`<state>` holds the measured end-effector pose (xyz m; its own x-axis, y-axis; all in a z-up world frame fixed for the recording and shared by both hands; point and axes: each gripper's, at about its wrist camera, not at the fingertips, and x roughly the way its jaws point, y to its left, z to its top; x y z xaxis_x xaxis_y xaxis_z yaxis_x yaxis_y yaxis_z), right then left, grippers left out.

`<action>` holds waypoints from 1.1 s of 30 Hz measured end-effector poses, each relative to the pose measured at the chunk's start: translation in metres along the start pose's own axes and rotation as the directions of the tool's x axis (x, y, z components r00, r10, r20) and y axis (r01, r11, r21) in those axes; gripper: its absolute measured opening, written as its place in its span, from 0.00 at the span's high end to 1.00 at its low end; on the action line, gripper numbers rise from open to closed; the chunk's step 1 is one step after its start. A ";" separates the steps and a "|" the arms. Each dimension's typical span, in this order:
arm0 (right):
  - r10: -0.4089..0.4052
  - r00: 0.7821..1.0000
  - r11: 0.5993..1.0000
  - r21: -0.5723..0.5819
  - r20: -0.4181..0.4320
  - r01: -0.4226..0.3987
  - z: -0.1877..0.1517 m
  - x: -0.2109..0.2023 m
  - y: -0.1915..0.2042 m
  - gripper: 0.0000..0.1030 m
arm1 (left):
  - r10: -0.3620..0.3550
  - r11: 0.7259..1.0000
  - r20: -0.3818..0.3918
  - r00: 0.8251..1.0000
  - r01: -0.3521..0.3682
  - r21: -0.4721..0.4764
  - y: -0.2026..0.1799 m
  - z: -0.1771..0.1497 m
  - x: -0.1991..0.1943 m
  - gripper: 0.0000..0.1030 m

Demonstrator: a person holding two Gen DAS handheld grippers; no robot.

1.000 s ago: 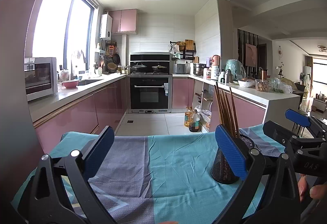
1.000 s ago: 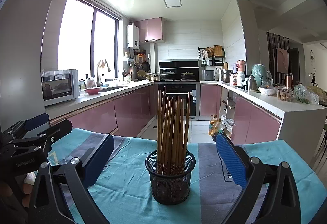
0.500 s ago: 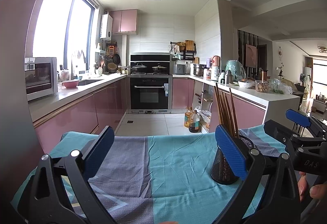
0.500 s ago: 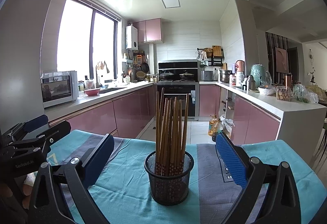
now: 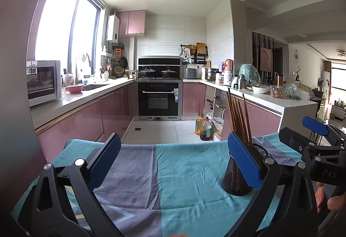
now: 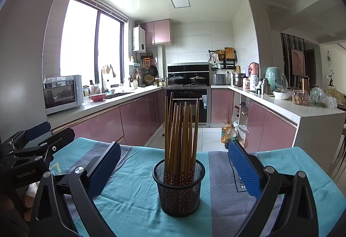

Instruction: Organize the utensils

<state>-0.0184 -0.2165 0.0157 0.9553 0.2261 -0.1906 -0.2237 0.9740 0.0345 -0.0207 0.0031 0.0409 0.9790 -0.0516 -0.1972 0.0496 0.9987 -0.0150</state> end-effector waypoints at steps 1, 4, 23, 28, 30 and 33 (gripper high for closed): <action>0.001 1.000 1.000 0.001 -0.001 -0.001 0.000 0.000 0.000 0.06 | 0.000 1.000 0.000 1.000 0.000 0.001 0.000 0.000 0.000 0.05; 0.001 1.000 1.000 0.001 0.000 -0.001 0.000 0.000 0.000 0.06 | 0.000 1.000 0.001 1.000 0.000 0.000 0.000 0.000 0.000 0.05; -0.001 1.000 1.000 0.003 0.004 0.001 -0.001 0.000 0.002 0.06 | 0.001 1.000 0.002 1.000 -0.001 0.000 0.000 -0.001 0.000 0.05; -0.002 1.000 1.000 0.002 0.005 0.002 -0.001 0.000 0.002 0.06 | 0.001 1.000 0.001 1.000 -0.001 0.000 0.000 -0.001 0.000 0.06; -0.004 1.000 1.000 0.002 0.008 0.004 -0.001 -0.001 0.002 0.06 | 0.001 1.000 0.002 1.000 -0.001 0.000 0.000 -0.001 0.000 0.06; -0.005 1.000 1.000 0.003 0.009 0.005 -0.001 -0.001 0.002 0.06 | 0.000 1.000 0.001 1.000 0.000 -0.001 0.000 -0.002 0.000 0.06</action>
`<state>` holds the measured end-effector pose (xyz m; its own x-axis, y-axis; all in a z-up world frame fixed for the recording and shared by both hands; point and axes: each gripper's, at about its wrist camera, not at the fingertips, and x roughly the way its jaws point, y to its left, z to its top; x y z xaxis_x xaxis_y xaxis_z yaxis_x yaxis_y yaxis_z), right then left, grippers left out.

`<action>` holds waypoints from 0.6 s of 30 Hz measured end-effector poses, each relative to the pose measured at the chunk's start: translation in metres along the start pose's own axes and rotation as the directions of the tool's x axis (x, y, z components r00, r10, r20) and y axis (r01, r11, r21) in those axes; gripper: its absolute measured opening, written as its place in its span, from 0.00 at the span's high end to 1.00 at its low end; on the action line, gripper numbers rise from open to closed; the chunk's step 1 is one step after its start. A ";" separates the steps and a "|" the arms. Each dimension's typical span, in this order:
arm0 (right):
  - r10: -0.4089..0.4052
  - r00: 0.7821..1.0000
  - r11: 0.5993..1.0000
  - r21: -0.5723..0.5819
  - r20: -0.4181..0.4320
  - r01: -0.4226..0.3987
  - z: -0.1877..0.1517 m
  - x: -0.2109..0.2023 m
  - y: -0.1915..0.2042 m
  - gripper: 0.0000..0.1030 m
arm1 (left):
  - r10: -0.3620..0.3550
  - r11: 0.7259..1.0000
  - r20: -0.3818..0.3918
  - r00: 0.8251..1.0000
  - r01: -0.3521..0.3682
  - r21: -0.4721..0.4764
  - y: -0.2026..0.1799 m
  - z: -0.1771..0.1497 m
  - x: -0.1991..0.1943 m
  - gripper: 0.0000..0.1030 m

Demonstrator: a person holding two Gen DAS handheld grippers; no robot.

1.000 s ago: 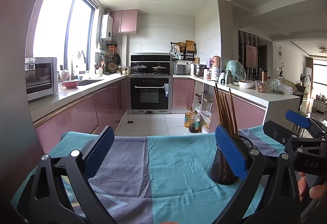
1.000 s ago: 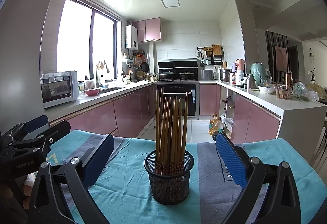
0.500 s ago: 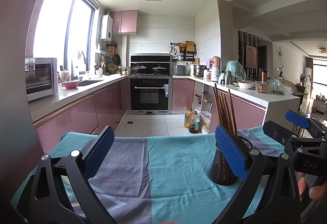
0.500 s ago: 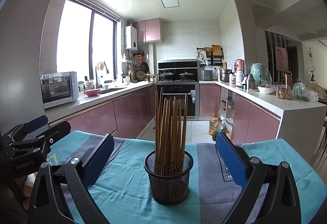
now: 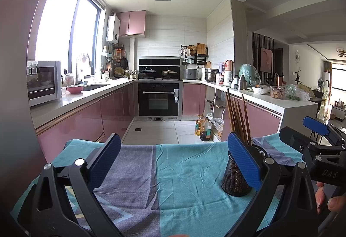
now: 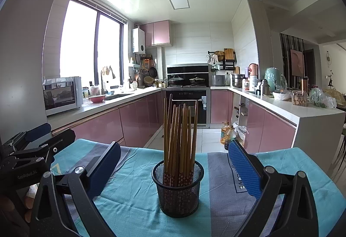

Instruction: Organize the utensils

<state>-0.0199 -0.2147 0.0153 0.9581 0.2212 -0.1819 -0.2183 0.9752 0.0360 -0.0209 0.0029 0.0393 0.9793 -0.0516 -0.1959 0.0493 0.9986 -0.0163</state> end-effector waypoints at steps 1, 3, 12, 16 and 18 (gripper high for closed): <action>0.000 1.000 1.000 0.000 0.001 0.000 0.000 0.000 0.000 0.06 | 0.001 1.000 0.000 1.000 -0.001 0.001 0.000 0.000 0.000 0.06; -0.001 1.000 1.000 0.000 0.000 0.001 0.000 0.000 0.000 0.06 | 0.000 1.000 0.000 1.000 0.000 0.001 0.000 0.000 0.000 0.05; 0.000 1.000 1.000 0.001 0.001 0.000 0.000 0.000 0.000 0.06 | 0.001 1.000 -0.001 1.000 -0.001 0.001 -0.001 0.000 0.000 0.05; 0.000 1.000 1.000 0.001 0.001 0.000 0.001 -0.001 0.000 0.06 | 0.000 1.000 -0.001 1.000 0.000 0.001 -0.001 0.000 0.000 0.05; -0.001 1.000 1.000 0.000 0.001 0.001 0.001 -0.001 0.000 0.06 | 0.000 1.000 -0.001 1.000 0.000 0.000 -0.001 0.000 0.000 0.05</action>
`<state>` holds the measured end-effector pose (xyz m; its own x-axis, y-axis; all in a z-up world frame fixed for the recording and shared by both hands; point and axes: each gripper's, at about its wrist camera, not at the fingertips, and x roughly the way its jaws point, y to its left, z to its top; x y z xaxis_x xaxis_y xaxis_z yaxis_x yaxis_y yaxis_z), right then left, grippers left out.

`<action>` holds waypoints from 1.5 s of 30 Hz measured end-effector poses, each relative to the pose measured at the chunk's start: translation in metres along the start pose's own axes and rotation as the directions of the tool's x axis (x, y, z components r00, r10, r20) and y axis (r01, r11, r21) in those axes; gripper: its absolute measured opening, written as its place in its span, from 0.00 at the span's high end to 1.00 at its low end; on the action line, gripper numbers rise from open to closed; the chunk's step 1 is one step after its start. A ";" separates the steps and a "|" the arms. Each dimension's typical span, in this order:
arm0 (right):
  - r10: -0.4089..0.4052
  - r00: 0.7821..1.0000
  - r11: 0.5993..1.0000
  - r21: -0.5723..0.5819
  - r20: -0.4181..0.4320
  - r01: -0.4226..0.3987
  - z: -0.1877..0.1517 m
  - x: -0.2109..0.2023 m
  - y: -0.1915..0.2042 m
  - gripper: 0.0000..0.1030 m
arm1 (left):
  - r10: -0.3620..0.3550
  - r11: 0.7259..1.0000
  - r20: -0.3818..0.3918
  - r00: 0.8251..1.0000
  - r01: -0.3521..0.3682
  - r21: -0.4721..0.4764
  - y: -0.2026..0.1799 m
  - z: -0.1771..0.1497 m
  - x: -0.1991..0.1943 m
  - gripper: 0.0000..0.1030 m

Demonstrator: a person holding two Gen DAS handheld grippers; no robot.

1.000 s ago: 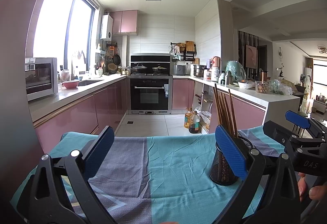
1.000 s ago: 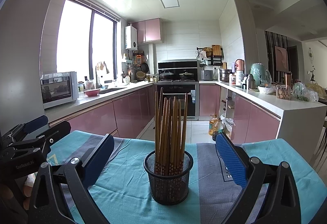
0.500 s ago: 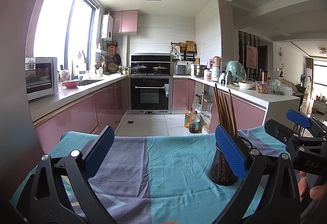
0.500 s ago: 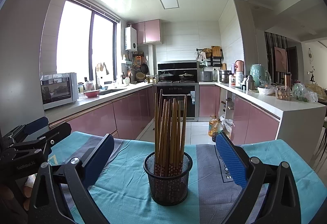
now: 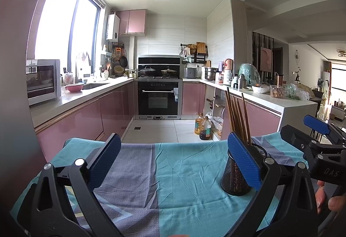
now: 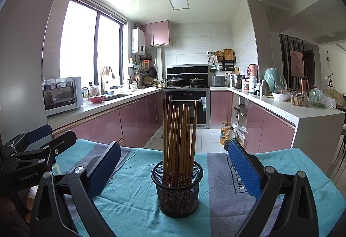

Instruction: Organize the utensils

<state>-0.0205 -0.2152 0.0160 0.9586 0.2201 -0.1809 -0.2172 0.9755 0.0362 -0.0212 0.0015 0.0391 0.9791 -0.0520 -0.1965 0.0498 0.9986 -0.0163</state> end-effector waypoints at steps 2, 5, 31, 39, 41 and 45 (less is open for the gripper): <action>0.001 1.000 1.000 0.002 0.001 -0.001 0.000 0.000 0.000 0.06 | 0.000 1.000 0.000 1.000 0.000 0.001 0.000 0.000 0.000 0.05; 0.001 1.000 1.000 0.002 0.000 -0.001 0.000 0.000 0.000 0.06 | 0.000 1.000 0.000 1.000 0.000 0.000 0.000 0.000 0.000 0.06; -0.003 1.000 1.000 0.005 0.002 0.003 0.001 -0.002 0.000 0.06 | 0.000 1.000 -0.001 1.000 0.000 0.000 -0.001 0.000 0.000 0.05; -0.002 1.000 1.000 0.005 0.004 0.002 0.002 -0.003 0.000 0.06 | 0.000 1.000 -0.001 1.000 0.000 0.000 -0.001 0.000 0.000 0.05; -0.004 1.000 1.000 0.005 0.003 0.004 0.002 -0.002 0.000 0.06 | 0.000 1.000 -0.001 1.000 0.000 -0.001 -0.001 0.000 0.000 0.06; -0.005 1.000 1.000 0.006 0.002 0.005 0.003 -0.002 0.000 0.06 | -0.001 1.000 -0.002 1.000 0.001 -0.001 -0.001 0.000 0.000 0.05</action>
